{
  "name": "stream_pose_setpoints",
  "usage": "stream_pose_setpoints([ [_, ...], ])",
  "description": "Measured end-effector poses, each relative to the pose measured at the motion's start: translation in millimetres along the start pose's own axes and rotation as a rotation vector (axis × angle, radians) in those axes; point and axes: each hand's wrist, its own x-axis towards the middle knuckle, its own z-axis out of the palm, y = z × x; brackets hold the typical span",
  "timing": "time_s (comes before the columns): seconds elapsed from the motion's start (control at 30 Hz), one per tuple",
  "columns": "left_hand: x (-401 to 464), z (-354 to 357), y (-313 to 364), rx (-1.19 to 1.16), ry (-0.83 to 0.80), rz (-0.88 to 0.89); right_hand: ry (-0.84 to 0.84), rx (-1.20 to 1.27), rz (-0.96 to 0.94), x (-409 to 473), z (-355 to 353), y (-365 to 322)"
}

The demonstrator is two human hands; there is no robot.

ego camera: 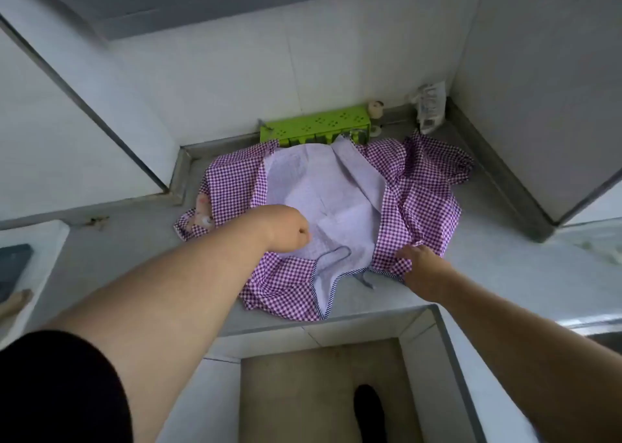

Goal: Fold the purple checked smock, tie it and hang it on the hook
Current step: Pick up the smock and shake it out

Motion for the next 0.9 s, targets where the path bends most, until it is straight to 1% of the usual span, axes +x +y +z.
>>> stream_pose_setpoints([
  [0.07,9,3,-1,0.026,-0.054,-0.029,-0.032,-0.086,0.027,3,4,3],
  [0.17,15,16,3,0.039,-0.160,-0.052,-0.022,-0.115,0.031,5,19,11],
  [0.27,22,33,4,0.081,-0.283,-0.059,0.054,-0.009,0.030,7,28,23],
  [0.33,28,52,3,0.121,-0.338,-0.070,0.089,0.051,-0.011,7,34,34],
  [0.5,32,97,-5,0.163,-0.277,-0.123,0.185,-0.099,-0.162,1,48,59],
  [0.53,34,103,-6,0.164,-0.273,-0.137,0.205,-0.168,-0.194,-1,49,64],
  [0.57,34,111,-7,0.169,-0.264,-0.145,0.271,-0.250,-0.248,-2,49,68],
  [0.63,37,124,-8,0.193,-0.230,-0.148,0.325,-0.234,-0.281,-1,50,73],
  [0.7,39,132,-9,0.213,-0.189,-0.124,0.320,-0.152,-0.232,-5,52,72],
  [0.73,40,133,-8,0.216,-0.175,-0.104,0.290,-0.091,-0.176,-8,54,73],
  [0.77,40,134,-6,0.224,-0.165,-0.082,0.312,-0.125,-0.180,-9,55,74],
  [0.83,41,133,-3,0.248,-0.124,-0.029,0.313,-0.094,-0.119,-14,50,68],
  [0.9,43,126,2,0.236,-0.038,0.018,0.299,-0.033,-0.107,-16,39,59],
])
